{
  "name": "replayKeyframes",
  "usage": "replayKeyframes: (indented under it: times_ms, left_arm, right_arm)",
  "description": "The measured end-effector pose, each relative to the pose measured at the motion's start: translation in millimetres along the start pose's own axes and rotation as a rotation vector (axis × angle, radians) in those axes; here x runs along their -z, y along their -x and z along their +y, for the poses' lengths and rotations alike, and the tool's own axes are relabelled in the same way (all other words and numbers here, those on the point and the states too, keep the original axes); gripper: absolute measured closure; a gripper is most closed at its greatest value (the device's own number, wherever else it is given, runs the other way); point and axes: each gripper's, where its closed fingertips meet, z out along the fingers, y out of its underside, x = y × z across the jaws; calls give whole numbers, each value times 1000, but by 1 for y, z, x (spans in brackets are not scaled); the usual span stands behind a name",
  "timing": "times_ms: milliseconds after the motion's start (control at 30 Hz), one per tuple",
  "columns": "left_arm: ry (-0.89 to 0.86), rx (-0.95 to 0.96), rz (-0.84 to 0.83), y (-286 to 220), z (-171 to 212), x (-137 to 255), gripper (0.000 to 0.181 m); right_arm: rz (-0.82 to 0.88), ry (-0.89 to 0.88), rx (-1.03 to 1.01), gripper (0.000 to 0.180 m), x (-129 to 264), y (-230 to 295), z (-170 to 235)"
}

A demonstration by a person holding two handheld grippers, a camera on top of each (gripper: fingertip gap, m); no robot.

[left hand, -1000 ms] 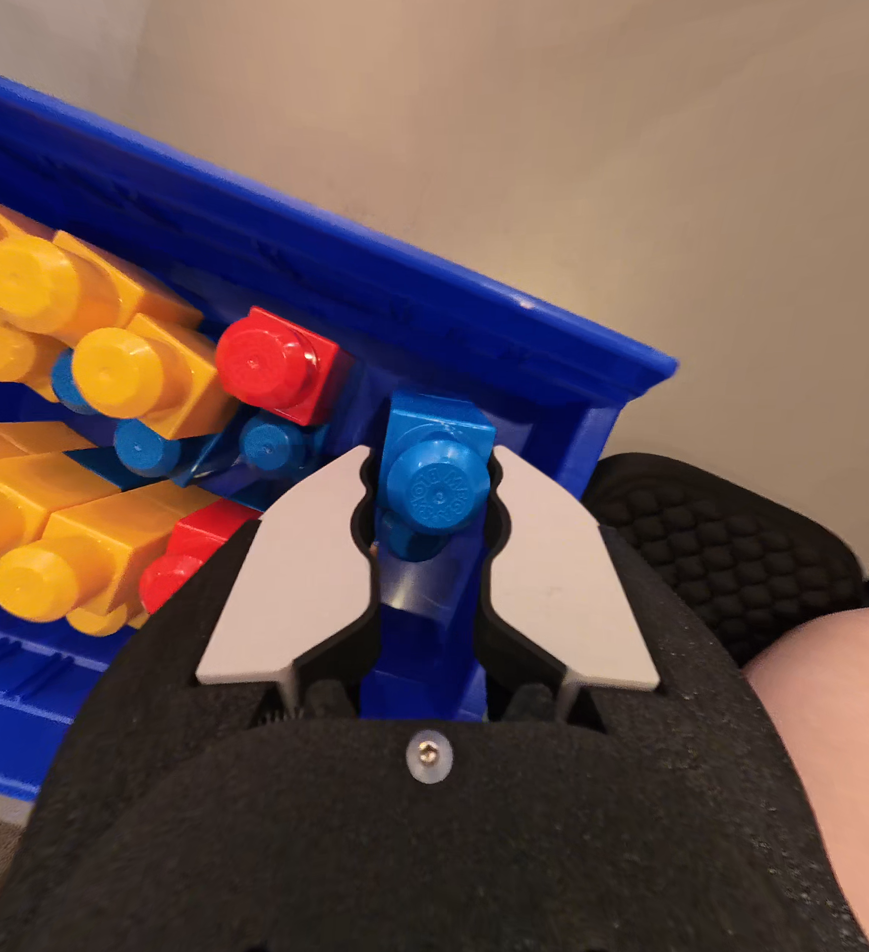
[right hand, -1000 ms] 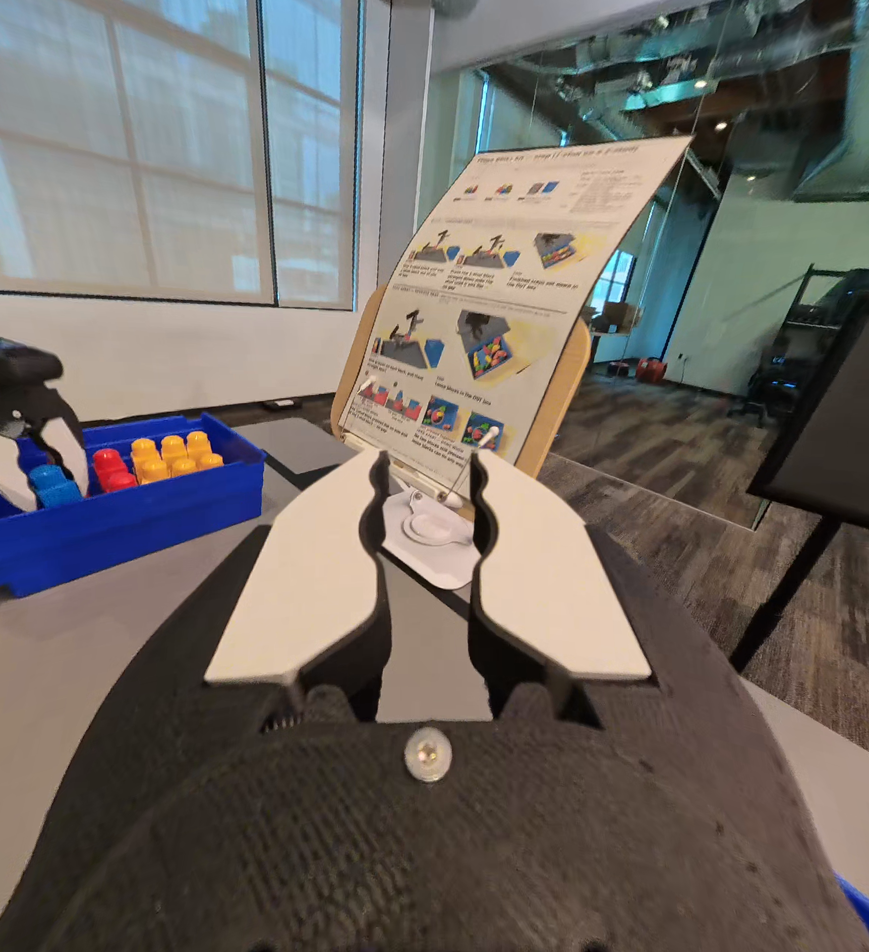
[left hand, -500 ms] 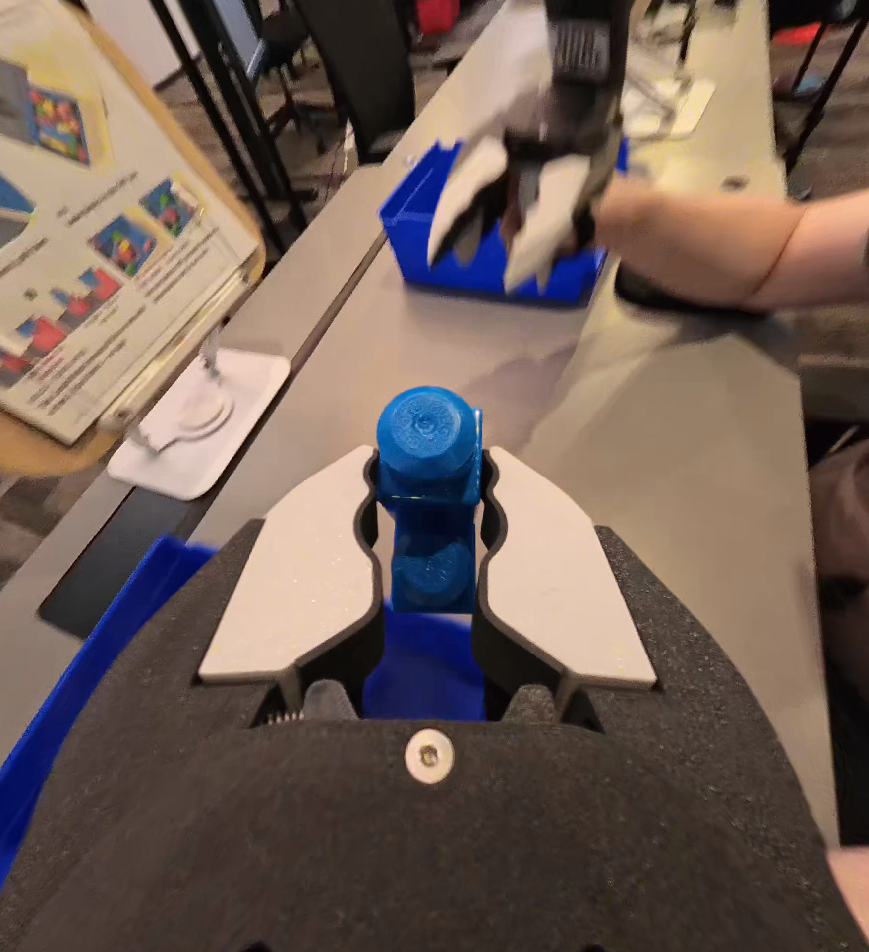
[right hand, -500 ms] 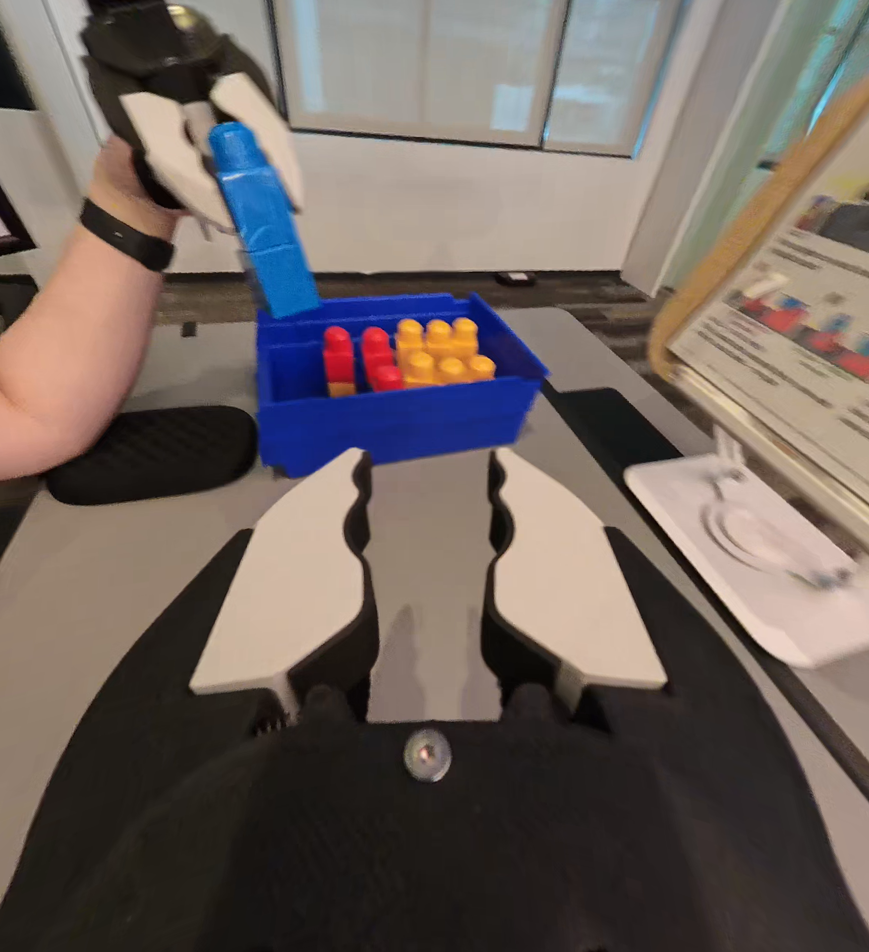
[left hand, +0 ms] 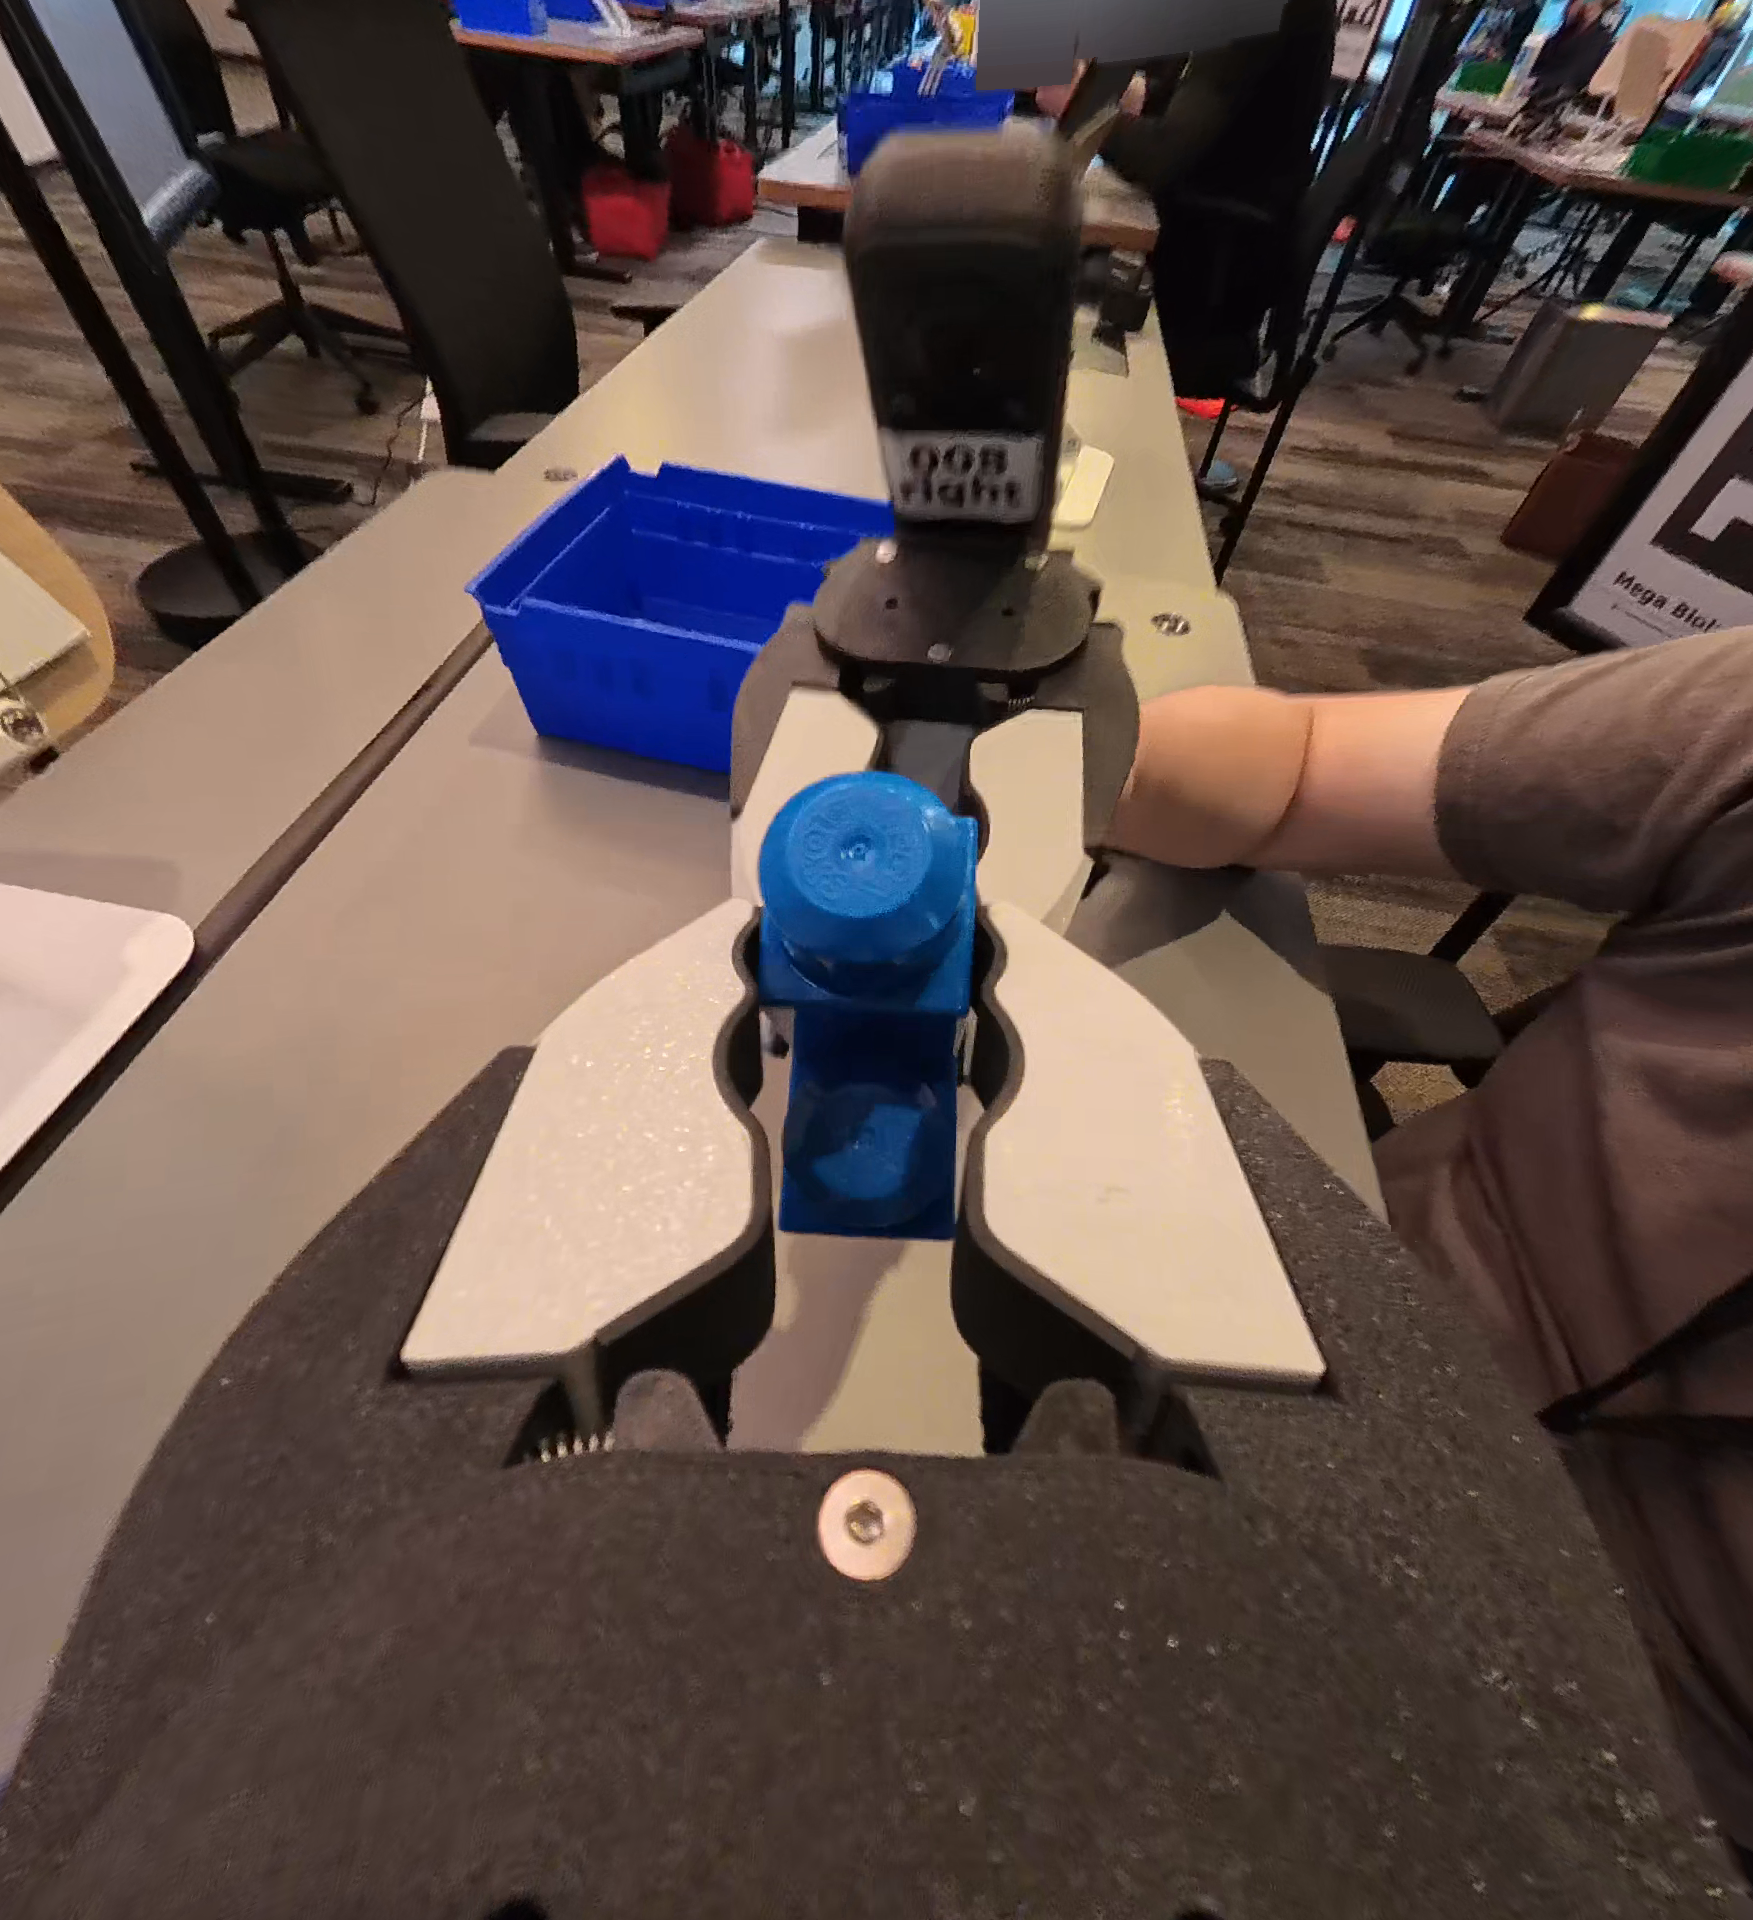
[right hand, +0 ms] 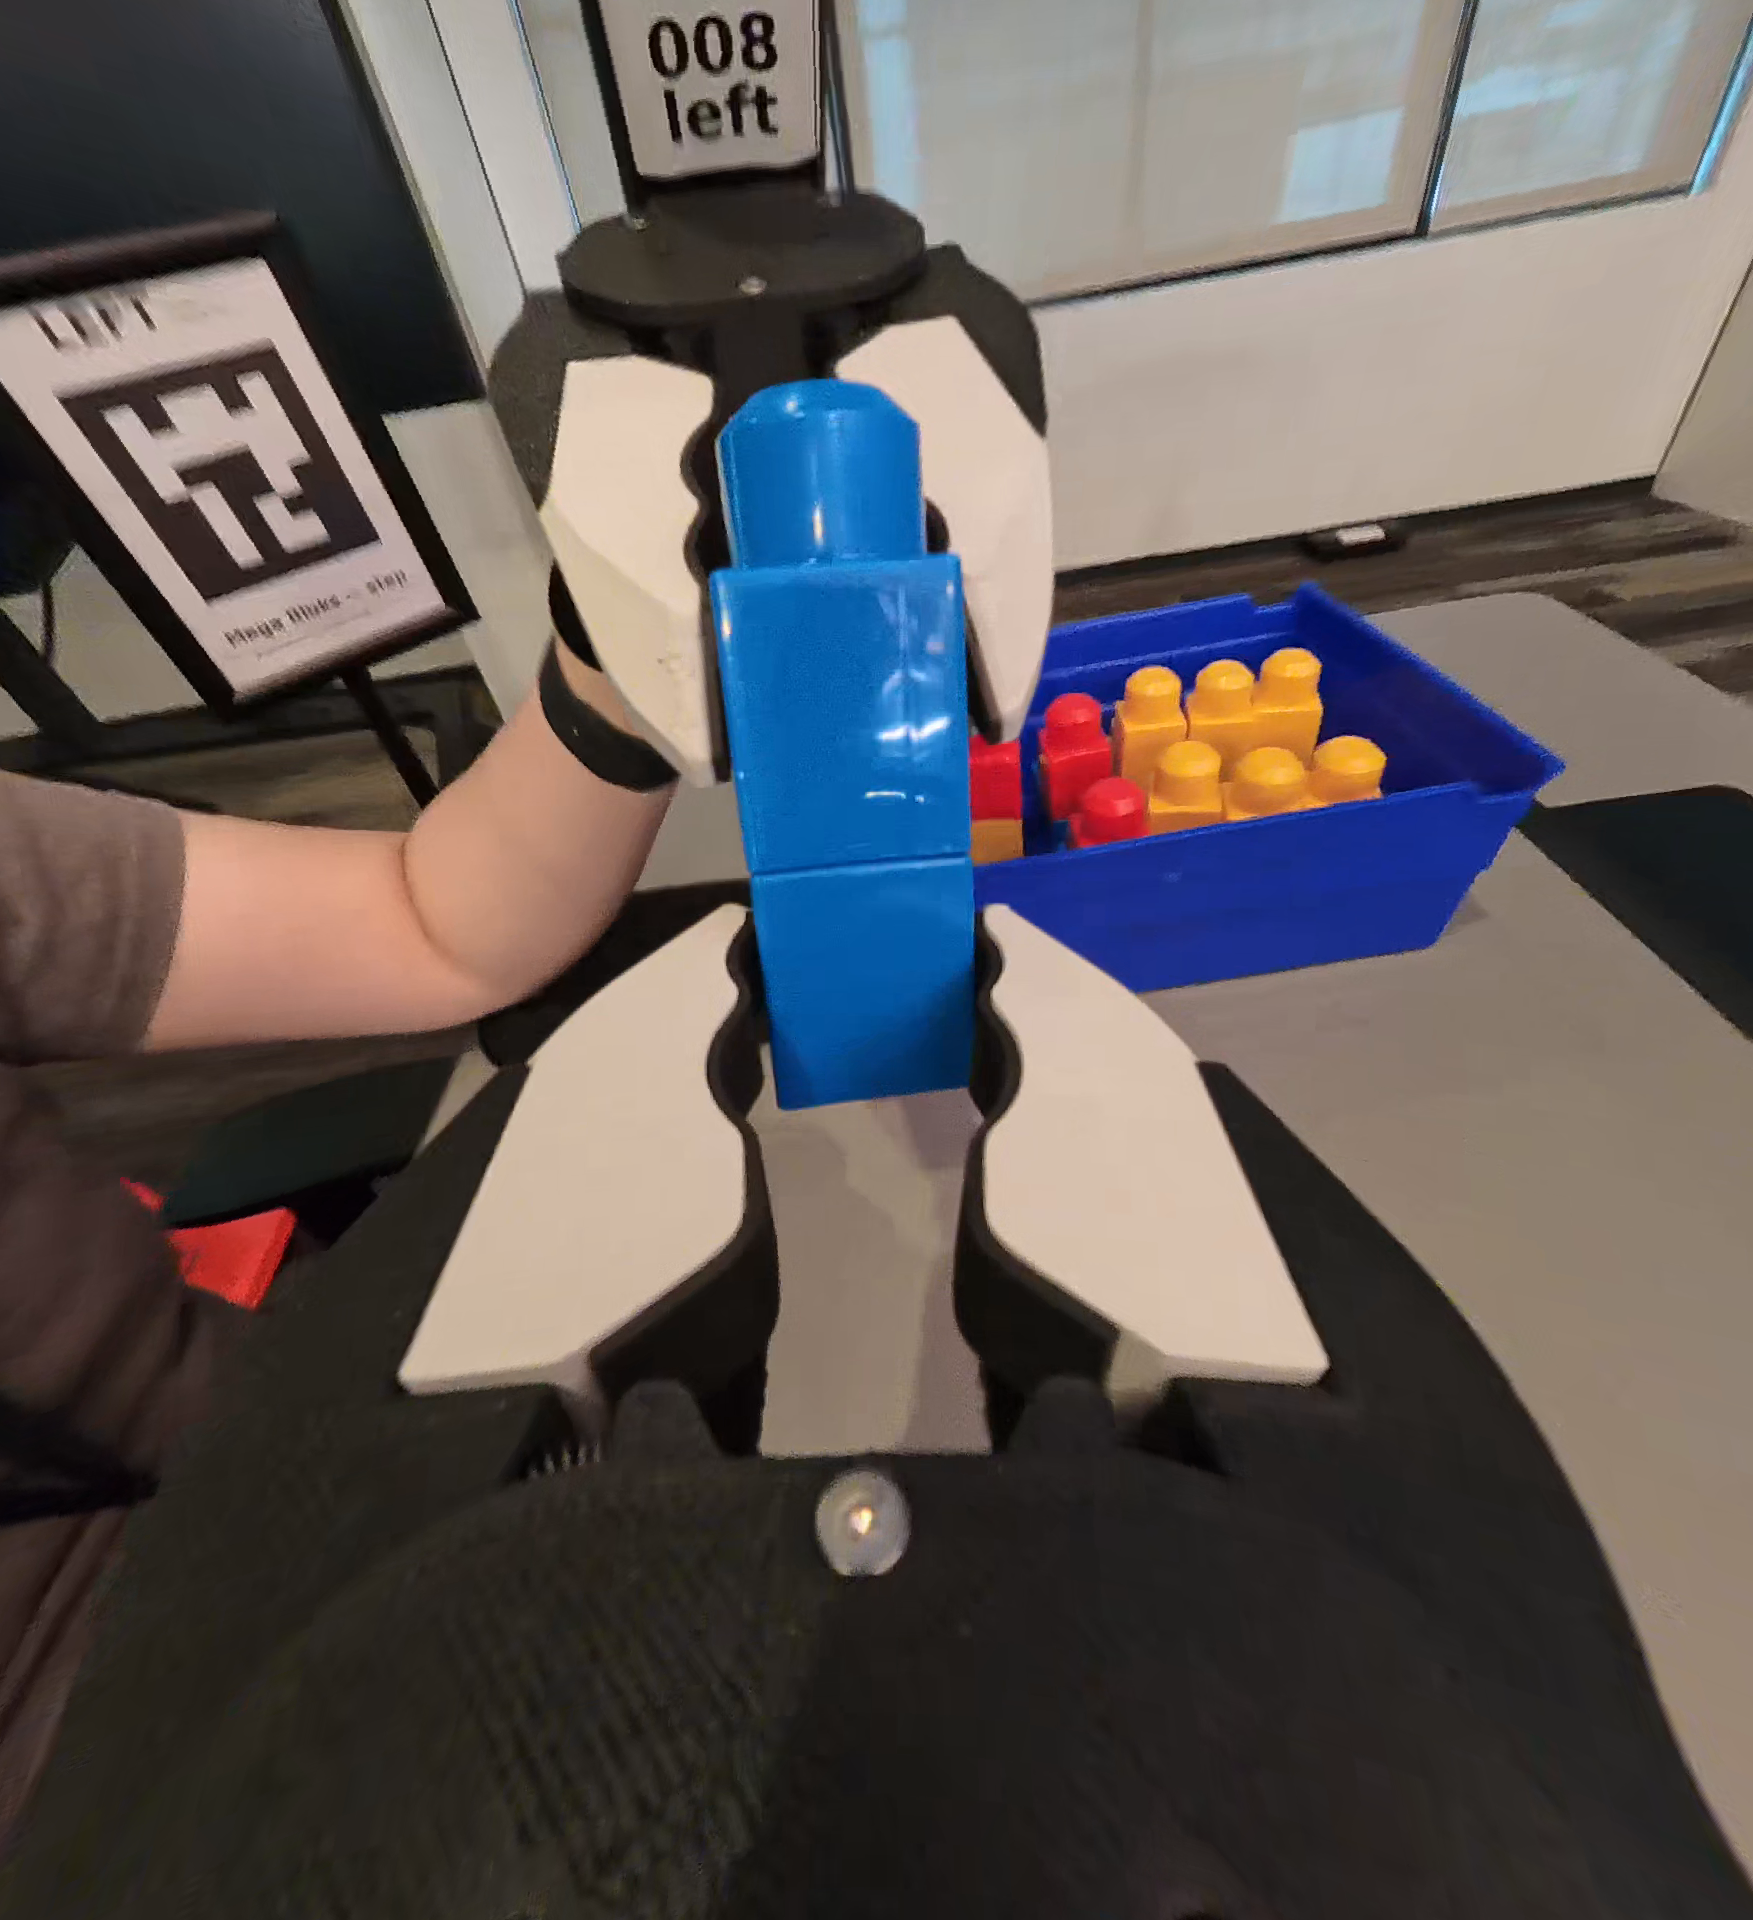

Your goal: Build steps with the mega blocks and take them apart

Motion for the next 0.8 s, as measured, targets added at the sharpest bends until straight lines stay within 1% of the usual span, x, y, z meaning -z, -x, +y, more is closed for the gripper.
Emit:
replayKeyframes:
  times_ms: [100, 233, 433, 533, 567, 600, 667, 700, 733, 800]
  left_arm:
    - [90, -24, -10, 1, 15, -8, 141]
    - [97, -32, -2, 0, 14, -12, 142]
    - [29, 27, 51, -1, 5, -14, 143]
    - [20, 30, 42, 0, 3, -16, 143]
    - [-9, 30, 28, 1, -2, -14, 143]
    - [-117, 45, 3, 6, -18, -3, 143]
    - [-299, 111, 35, 10, -46, 38, 143]
    - [-324, 107, 7, 16, -49, 57, 143]
    - [-308, 85, -53, 23, -45, 71, 143]
    - [-241, 47, -120, 28, -33, 85, 143]
  right_arm:
    - [23, 55, 42, 142, 1, -2, 6]
    - [19, 108, 51, 142, 4, -2, 10]
    - [24, 130, 15, 142, 11, -1, 6]
    - [23, 143, -2, 142, 14, -2, 6]
    - [20, 156, -14, 142, 15, -2, 8]
    - [42, 205, -13, 143, 18, -7, 15]
    - [113, 327, 33, 142, 24, -21, 37]
    - [112, 358, 31, 142, 27, -23, 43]
    - [122, 375, 28, 142, 33, -27, 41]
    - [204, 343, 40, 142, 60, -43, 19]
